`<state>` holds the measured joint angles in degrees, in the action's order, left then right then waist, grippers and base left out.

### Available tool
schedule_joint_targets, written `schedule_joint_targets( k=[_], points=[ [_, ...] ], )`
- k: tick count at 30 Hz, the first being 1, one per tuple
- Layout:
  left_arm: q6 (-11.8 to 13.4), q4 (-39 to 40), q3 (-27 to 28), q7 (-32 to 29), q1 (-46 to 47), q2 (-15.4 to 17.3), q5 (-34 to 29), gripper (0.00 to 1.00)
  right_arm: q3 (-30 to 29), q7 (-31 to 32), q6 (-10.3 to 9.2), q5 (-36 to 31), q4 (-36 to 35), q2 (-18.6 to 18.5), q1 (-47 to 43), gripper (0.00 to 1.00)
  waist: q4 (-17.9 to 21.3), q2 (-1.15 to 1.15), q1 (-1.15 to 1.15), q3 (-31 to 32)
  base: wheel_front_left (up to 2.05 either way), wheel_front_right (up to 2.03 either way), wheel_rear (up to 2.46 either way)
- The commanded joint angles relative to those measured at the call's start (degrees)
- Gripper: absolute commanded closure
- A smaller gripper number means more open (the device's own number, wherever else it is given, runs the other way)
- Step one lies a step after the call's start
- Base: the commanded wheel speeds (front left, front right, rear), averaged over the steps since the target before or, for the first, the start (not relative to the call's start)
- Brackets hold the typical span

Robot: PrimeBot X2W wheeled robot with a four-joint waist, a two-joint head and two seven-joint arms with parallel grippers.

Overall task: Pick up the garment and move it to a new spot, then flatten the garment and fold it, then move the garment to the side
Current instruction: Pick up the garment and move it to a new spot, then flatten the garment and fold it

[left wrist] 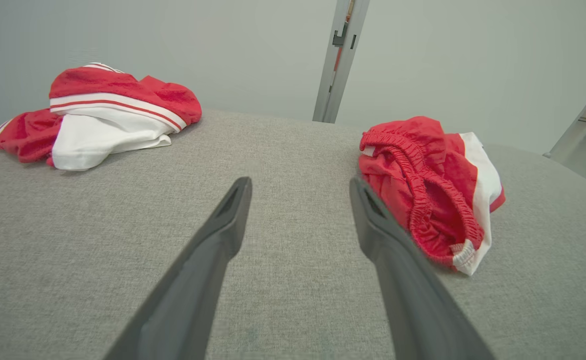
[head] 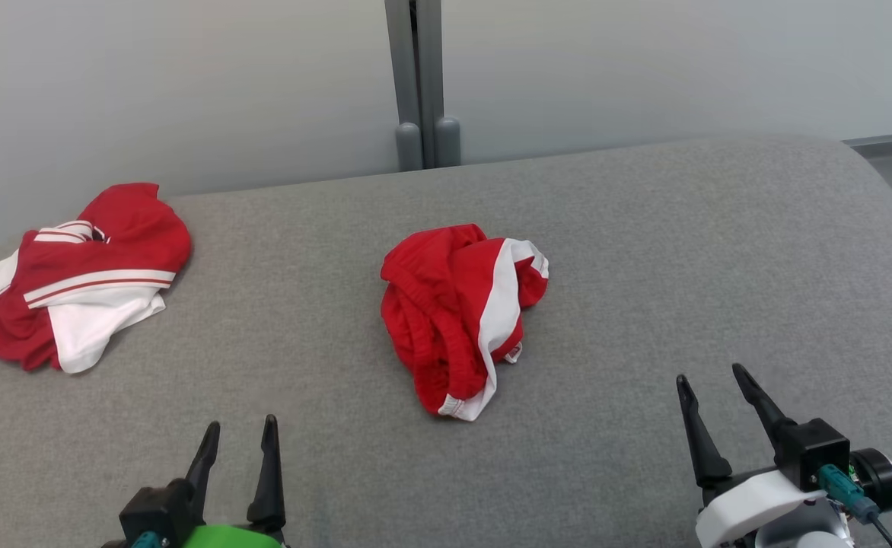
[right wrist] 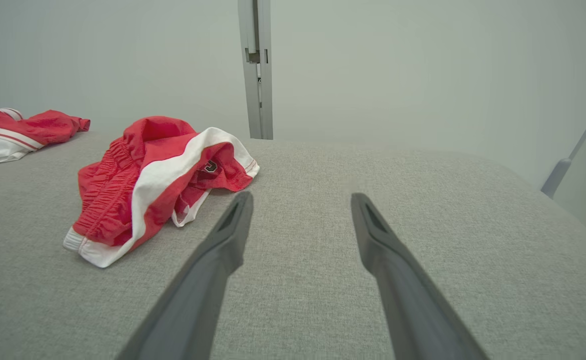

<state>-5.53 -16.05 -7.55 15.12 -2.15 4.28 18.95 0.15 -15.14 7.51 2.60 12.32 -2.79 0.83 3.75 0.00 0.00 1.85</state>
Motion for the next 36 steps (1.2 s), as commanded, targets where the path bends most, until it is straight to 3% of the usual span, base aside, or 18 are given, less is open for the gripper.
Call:
schedule_joint_targets(
  k=[1,14,36],
  points=[
    [-0.3,0.4,0.8,0.0,-1.2,-0.2,-0.7,0.00,0.0,0.0,-0.04,0.6,0.2,-0.2,-0.8,0.00,0.2,0.00,0.00,0.1,0.00,0.00,0.00],
    [-1.4,0.8,3.8,0.1,-3.6,-1.3,-1.8,0.00,0.2,0.0,-0.04,1.3,1.2,-0.2,-0.7,0.00,0.4,0.00,0.00,-0.2,0.00,0.00,0.00],
    [-1.8,-0.6,0.1,0.1,-0.2,-1.4,-0.8,0.00,-0.1,0.0,-0.04,1.2,0.9,-0.2,0.7,0.00,0.5,0.00,0.00,-1.4,0.00,0.00,0.00]
  ],
)
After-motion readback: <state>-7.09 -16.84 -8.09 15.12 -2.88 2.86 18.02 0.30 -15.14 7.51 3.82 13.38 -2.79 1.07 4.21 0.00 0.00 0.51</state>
